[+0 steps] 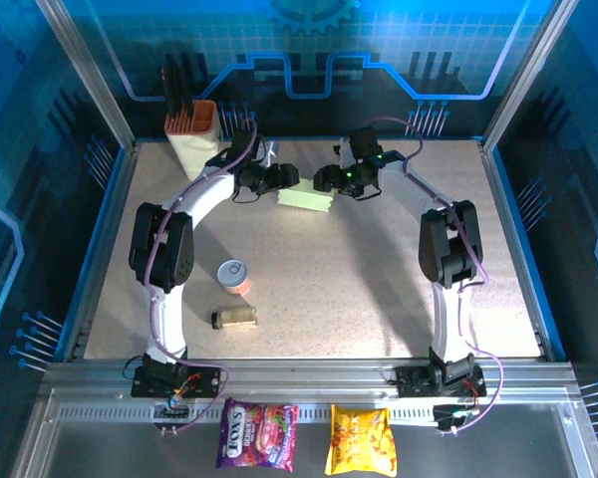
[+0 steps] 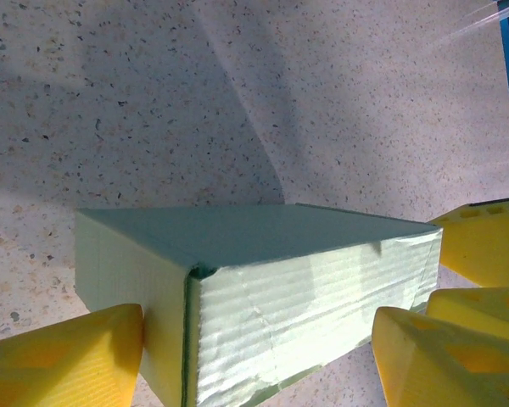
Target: Fold the paper box
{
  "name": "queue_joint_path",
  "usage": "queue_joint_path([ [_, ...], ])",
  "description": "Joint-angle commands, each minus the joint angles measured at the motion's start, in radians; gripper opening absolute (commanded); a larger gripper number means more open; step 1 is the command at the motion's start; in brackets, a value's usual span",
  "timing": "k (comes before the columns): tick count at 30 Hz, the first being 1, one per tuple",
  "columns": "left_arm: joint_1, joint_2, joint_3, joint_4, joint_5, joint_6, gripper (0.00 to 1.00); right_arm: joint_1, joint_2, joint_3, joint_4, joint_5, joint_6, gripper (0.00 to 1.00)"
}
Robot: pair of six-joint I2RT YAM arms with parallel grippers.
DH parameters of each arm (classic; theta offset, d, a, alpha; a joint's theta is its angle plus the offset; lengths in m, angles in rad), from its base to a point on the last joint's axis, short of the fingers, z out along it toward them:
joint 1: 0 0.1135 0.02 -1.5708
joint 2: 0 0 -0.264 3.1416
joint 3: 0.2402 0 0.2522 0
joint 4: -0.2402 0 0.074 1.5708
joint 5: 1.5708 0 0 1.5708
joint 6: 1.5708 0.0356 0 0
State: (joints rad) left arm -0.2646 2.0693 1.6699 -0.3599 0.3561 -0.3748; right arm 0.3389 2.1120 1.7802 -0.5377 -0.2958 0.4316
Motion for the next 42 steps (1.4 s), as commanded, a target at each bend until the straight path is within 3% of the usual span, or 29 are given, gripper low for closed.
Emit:
queue_joint_path([
  [1, -0.027, -0.018, -0.056, 0.058, 0.118, 0.007, 0.71, 0.046, -0.019, -0.026, 0.037, -0.115, -0.034, 0.69],
  [12, -0.033, -0.156, -0.315, 0.111, 0.145, -0.037, 0.71, 0.096, -0.143, -0.247, 0.07, -0.127, 0.033, 0.7],
  [20, -0.044, -0.204, -0.43, 0.109, 0.096, -0.045, 0.71, 0.117, -0.167, -0.369, 0.098, -0.083, 0.083, 0.7],
  [26, -0.043, -0.205, -0.48, 0.102, 0.036, -0.046, 0.72, 0.112, -0.155, -0.396, 0.086, -0.025, 0.1, 0.68],
  [34, -0.042, -0.254, -0.521, 0.145, 0.043, -0.048, 0.78, 0.104, -0.139, -0.394, 0.062, -0.016, 0.072, 0.7],
  [42, -0.038, -0.257, -0.491, 0.094, -0.059, -0.031, 0.74, 0.095, -0.133, -0.383, 0.053, 0.043, 0.07, 0.64],
])
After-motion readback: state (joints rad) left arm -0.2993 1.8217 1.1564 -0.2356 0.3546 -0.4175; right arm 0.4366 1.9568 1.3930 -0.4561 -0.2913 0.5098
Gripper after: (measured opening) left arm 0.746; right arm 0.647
